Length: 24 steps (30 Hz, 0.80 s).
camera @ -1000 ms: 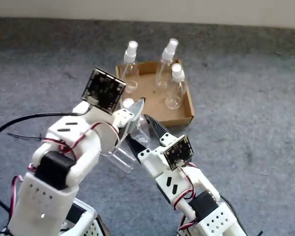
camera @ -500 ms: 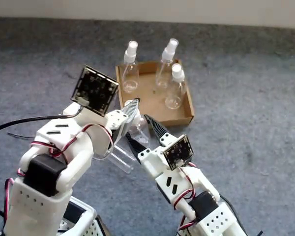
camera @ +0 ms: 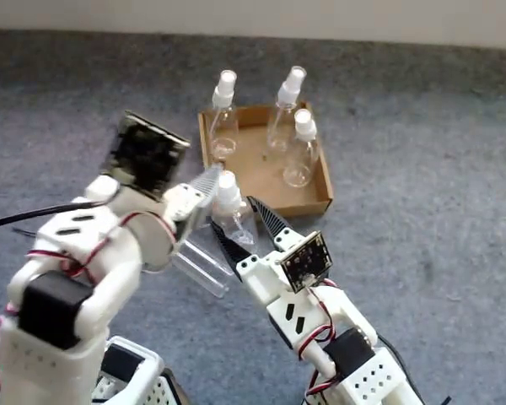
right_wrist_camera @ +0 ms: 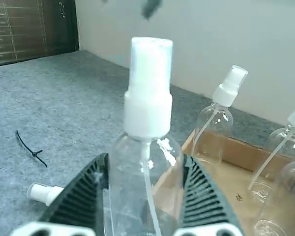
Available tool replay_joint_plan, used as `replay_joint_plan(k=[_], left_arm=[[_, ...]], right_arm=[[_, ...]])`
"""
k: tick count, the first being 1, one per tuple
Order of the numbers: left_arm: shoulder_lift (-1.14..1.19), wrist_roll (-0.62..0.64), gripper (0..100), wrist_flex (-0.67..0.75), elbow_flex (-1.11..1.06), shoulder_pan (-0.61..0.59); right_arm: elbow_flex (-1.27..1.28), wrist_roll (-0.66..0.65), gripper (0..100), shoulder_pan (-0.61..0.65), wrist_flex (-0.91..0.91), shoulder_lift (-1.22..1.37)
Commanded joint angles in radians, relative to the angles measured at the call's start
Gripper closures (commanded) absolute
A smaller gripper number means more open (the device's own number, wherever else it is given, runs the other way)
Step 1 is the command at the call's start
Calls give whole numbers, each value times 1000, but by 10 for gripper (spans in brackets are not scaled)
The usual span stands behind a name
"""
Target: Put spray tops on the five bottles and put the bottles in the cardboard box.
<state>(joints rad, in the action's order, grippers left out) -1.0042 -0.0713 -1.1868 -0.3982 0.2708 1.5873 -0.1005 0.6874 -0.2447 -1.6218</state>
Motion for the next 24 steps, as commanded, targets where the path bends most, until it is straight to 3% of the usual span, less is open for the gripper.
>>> replay_joint_plan(k=[1,7,10,14,19,24], left_arm=[[-13,-8,839,-55,124,-157],[-13,-2,838,-37,-143,-381],[-13,3,835,118,-389,-504],[-13,110,837,350,-634,-627],[-12,117,838,539,-797,-642],[-12,117,839,629,-855,-638]], right_arm=[[-8,-12,994,7,4,-16],[2,-11,994,-38,30,-18],[2,-6,994,-81,168,-7],[-25,-9,994,-81,242,61],[-228,-6,994,-81,355,338],[-455,-5,994,-82,536,725]])
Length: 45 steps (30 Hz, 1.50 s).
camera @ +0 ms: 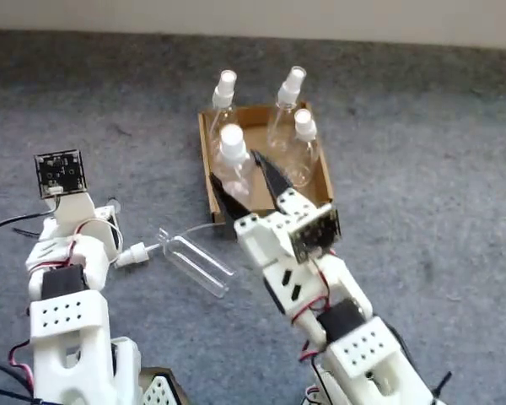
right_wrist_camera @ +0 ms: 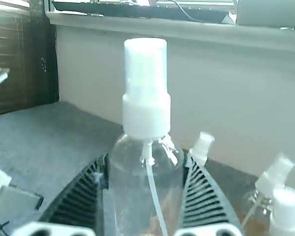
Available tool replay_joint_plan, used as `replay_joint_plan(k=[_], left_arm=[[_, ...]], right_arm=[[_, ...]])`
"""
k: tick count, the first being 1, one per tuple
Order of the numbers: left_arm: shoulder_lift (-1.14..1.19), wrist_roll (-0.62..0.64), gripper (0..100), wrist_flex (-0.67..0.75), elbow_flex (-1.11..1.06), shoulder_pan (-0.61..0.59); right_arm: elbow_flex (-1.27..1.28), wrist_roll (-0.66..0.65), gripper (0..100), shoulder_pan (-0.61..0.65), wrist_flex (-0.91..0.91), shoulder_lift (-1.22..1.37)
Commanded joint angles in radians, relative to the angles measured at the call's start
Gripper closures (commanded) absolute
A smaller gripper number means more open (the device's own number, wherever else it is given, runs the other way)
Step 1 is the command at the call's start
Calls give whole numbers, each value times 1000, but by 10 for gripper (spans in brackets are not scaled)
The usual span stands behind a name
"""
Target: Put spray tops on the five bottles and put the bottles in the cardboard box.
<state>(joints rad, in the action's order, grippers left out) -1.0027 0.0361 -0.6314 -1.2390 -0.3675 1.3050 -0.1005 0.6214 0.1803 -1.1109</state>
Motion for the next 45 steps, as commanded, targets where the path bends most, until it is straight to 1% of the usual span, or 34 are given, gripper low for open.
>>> replay_joint_plan(k=[1,4,6,9,15,23,29,45], left_arm=[[-13,8,839,75,-16,1],[-13,8,839,75,-19,2],[-13,8,839,75,-19,2],[-12,8,839,75,-19,4],[-10,8,839,75,-21,4],[-7,8,839,69,-21,36],[-7,8,839,71,-21,36],[-7,8,839,69,-21,36]], right_arm=[[-206,-5,994,-15,148,289],[-289,-12,994,-18,232,486],[-320,-12,993,-16,269,573],[-323,-6,993,-15,341,654],[-262,-6,993,-42,645,794],[-260,-6,993,-61,855,1052],[-300,-6,993,-70,878,1182],[-407,-5,993,-88,878,1353]])
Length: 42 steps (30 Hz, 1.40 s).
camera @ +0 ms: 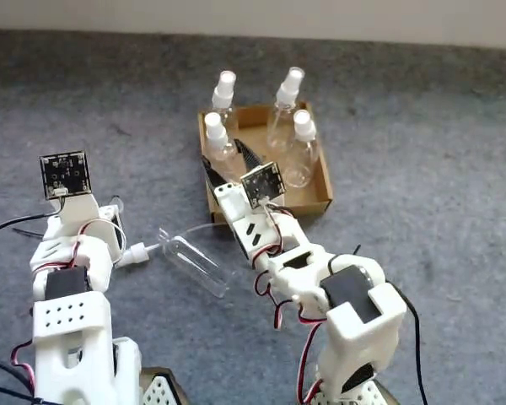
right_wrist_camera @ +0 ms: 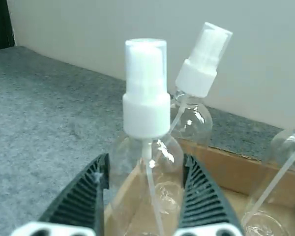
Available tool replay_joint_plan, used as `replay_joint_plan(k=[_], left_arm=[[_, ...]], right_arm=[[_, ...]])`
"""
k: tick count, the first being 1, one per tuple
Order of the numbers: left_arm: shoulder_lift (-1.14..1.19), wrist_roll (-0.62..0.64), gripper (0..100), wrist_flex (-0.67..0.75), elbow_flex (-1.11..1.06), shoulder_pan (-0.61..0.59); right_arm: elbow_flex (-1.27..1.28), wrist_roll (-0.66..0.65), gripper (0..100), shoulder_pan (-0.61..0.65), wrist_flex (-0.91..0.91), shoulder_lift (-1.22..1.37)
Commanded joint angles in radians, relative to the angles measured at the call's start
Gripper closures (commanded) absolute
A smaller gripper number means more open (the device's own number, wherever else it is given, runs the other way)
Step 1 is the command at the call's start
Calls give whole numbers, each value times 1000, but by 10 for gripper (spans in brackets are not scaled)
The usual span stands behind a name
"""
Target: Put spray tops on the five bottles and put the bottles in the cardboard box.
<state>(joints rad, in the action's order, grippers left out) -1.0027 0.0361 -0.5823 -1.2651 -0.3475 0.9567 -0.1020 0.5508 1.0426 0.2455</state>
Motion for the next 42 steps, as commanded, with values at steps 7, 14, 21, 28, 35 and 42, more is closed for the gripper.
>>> replay_joint_plan(k=[7,14,21,28,35,42], left_arm=[[-7,8,839,20,4,16],[-7,8,839,20,4,16],[-7,8,839,20,4,16],[-7,8,839,20,4,16],[-7,8,839,20,4,16],[-7,8,839,20,4,16]], right_arm=[[-77,104,994,-39,16,12],[-77,117,994,-39,16,12],[-73,117,988,-39,16,12],[-70,117,888,-36,16,7],[-73,115,839,-33,13,5],[-74,48,836,-30,10,4]])
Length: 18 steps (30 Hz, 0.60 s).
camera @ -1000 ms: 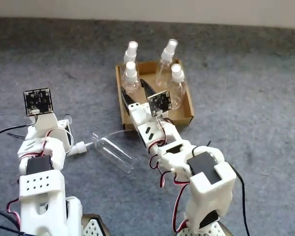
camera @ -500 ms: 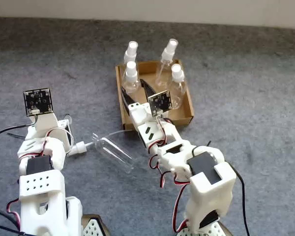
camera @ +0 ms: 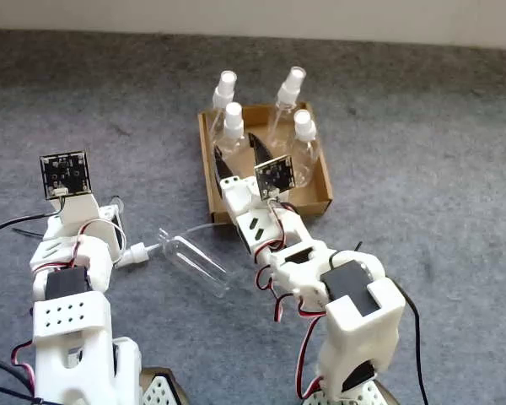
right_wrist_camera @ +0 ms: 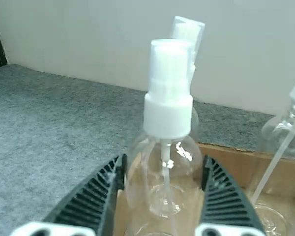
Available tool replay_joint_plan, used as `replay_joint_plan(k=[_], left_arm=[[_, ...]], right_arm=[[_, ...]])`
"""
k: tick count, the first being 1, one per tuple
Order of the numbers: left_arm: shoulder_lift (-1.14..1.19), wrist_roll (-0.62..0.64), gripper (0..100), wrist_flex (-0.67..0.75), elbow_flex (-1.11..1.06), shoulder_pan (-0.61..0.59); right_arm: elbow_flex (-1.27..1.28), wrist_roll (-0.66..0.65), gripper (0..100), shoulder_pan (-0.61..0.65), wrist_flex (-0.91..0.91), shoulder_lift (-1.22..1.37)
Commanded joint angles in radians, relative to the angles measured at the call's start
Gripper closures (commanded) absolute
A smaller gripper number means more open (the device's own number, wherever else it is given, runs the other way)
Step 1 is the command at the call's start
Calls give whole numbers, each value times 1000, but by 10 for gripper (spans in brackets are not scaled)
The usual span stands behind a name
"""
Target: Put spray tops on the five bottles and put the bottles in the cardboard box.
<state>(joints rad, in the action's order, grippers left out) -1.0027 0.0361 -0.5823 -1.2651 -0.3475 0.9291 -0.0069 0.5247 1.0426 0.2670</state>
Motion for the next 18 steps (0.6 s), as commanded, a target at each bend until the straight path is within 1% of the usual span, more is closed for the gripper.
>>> replay_joint_plan(k=[1,6,18], left_arm=[[-7,8,839,20,4,16],[-7,8,839,20,4,16],[-7,8,839,20,4,16]], right_arm=[[-47,-63,836,4,10,-18],[-47,-75,835,27,10,-18],[-48,-75,834,27,10,-18]])
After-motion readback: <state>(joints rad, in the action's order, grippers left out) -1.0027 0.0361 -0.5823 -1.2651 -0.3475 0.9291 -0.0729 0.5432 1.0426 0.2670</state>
